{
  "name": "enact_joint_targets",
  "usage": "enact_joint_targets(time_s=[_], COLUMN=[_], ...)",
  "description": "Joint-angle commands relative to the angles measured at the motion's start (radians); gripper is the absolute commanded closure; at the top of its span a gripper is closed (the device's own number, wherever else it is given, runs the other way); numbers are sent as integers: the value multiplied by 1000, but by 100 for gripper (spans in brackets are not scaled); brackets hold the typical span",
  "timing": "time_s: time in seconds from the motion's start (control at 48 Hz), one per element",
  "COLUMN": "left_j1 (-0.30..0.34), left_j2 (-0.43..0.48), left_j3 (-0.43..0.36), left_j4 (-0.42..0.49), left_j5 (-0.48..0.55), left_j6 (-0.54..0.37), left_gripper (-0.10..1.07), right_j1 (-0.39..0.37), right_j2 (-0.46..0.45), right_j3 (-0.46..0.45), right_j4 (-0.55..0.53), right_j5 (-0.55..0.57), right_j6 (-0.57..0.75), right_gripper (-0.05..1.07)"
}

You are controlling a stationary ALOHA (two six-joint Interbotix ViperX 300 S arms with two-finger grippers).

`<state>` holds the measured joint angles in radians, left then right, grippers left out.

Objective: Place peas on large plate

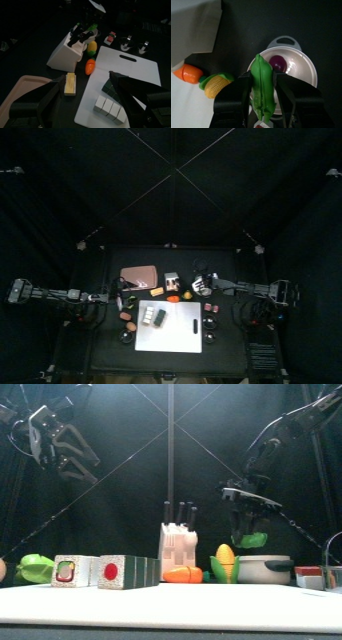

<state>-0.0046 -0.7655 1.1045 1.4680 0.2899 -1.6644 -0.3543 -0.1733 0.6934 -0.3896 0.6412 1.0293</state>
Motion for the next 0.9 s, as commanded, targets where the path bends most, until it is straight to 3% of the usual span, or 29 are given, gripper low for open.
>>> enact_joint_targets(time_s=[0.0, 0.271, 0.583, 0.729, 0.875], left_j1=[3, 5, 5, 3, 3], left_j2=[2, 2, -11, -41, -91], left_j3=[-14, -20, -14, 2, 29], left_j4=[2, 20, 29, 25, 23], left_j5=[0, -5, 3, 26, 58], left_j6=[-2, 0, 2, 3, 5], left_gripper=[-3, -3, -3, -3, -3], right_j1=[21, 110, 124, 120, 114], right_j2=[-57, -103, -87, -18, 86], right_j3=[-32, -69, -144, -213, -319], right_j4=[-3, -51, -34, -34, -40], right_j5=[-23, -221, -485, -607, -657], right_j6=[2, 0, 3, 3, 2], right_gripper=[51, 51, 51, 51, 51])
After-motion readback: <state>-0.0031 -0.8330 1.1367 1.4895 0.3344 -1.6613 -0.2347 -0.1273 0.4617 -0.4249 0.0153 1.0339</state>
